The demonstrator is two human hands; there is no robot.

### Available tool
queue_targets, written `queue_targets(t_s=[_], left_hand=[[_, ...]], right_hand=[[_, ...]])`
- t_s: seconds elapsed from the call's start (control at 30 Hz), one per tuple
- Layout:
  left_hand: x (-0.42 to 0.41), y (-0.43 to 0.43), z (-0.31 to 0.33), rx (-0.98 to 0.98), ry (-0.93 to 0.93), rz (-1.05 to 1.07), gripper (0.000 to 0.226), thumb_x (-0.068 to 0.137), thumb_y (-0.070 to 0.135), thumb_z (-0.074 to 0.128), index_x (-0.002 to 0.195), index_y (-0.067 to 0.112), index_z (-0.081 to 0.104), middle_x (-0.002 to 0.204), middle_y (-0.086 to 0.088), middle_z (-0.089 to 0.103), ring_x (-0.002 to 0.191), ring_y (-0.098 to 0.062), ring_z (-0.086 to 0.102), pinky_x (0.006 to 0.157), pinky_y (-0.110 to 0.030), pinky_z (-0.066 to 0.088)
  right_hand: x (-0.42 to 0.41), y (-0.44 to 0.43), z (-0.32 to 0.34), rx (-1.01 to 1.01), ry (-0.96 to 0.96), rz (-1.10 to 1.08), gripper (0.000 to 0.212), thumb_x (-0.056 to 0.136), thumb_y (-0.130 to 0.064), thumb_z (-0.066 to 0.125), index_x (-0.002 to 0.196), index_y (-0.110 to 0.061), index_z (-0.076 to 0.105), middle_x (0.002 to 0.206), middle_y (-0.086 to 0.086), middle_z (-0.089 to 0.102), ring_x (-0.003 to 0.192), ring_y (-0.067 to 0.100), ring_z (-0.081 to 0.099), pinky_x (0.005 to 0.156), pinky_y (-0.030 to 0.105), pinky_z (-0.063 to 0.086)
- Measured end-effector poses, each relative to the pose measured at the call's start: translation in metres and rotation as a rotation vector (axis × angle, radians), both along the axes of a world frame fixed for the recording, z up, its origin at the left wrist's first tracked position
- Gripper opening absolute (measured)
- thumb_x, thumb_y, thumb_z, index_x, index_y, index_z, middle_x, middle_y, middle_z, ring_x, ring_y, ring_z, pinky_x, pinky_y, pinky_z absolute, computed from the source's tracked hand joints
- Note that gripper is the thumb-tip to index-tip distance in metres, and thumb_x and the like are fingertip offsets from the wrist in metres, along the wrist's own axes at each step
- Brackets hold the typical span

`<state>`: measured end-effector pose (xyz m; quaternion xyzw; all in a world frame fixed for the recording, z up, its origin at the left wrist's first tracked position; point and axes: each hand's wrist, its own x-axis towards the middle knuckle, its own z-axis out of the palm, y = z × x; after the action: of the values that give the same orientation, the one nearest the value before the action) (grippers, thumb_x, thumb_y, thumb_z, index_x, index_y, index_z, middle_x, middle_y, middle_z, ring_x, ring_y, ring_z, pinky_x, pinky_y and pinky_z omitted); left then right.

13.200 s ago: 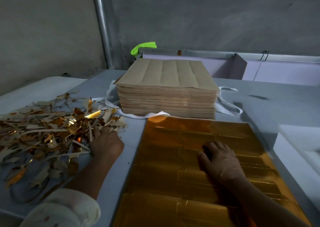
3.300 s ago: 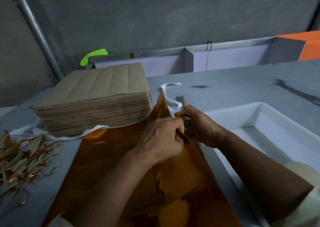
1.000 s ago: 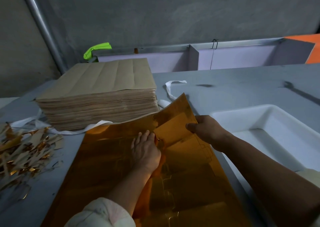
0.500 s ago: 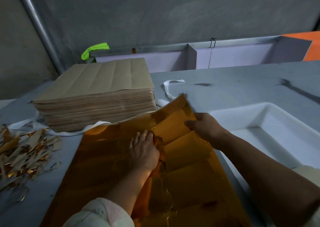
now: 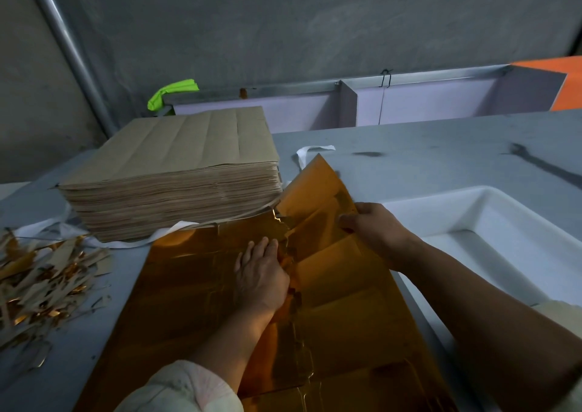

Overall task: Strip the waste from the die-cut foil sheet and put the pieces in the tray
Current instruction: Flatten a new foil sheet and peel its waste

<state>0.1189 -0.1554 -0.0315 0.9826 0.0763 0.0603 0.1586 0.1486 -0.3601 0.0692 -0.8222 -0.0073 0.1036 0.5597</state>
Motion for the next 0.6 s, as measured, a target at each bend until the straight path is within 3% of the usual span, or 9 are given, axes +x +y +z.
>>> queue_targets(t_s=[0.07, 0.2, 0.4, 0.5, 0.6], left_hand=[[-0.0003, -0.0003, 0.0003, -0.003, -0.005, -0.002, 0.057, 0.1, 0.032, 0.036, 0.155, 0.028, 0.019, 0.163, 0.003, 0.015, 0.151, -0.019, 0.006, 0.123, -0.041, 0.004], [-0.0015, -0.0001, 0.0014, -0.01, -0.006, -0.012, 0.057, 0.101, 0.033, 0.037, 0.154, 0.027, 0.02, 0.163, 0.003, 0.016, 0.151, -0.02, 0.006, 0.123, -0.042, 0.006], [-0.0016, -0.0009, 0.0031, -0.023, 0.005, -0.005, 0.055, 0.102, 0.032, 0.035, 0.155, 0.028, 0.019, 0.164, 0.004, 0.014, 0.151, -0.019, 0.003, 0.123, -0.041, 0.003], [-0.0015, -0.0009, 0.0027, -0.027, -0.004, -0.004, 0.054, 0.103, 0.033, 0.034, 0.155, 0.028, 0.019, 0.164, 0.003, 0.014, 0.151, -0.019, 0.003, 0.123, -0.041, 0.002], [-0.0019, -0.0005, 0.0021, -0.025, -0.007, -0.008, 0.056, 0.103, 0.036, 0.036, 0.155, 0.027, 0.019, 0.164, 0.003, 0.013, 0.152, -0.019, 0.003, 0.123, -0.042, 0.003]], right_hand=[[0.0003, -0.0011, 0.0002, 0.009, 0.003, -0.005, 0.009, 0.095, -0.023, 0.057, 0.097, -0.019, 0.065, 0.089, 0.01, 0.071, 0.076, 0.026, 0.069, 0.058, 0.03, 0.052], [0.0023, -0.0037, 0.0001, 0.061, 0.023, -0.021, 0.009, 0.093, -0.023, 0.06, 0.096, -0.017, 0.066, 0.092, 0.014, 0.072, 0.08, 0.03, 0.071, 0.067, 0.036, 0.059], [0.0016, -0.0056, 0.0012, 0.117, 0.062, -0.027, 0.017, 0.092, -0.022, 0.061, 0.103, -0.01, 0.067, 0.104, 0.024, 0.069, 0.084, 0.035, 0.07, 0.057, 0.031, 0.059], [0.001, -0.0052, 0.0023, 0.144, 0.07, -0.028, 0.01, 0.094, -0.024, 0.061, 0.098, -0.016, 0.066, 0.099, 0.02, 0.072, 0.071, 0.025, 0.072, 0.047, 0.026, 0.056], [-0.0001, -0.0058, 0.0042, 0.152, 0.082, -0.029, 0.013, 0.094, -0.024, 0.061, 0.103, -0.016, 0.066, 0.093, 0.017, 0.073, 0.073, 0.027, 0.073, 0.051, 0.029, 0.056]])
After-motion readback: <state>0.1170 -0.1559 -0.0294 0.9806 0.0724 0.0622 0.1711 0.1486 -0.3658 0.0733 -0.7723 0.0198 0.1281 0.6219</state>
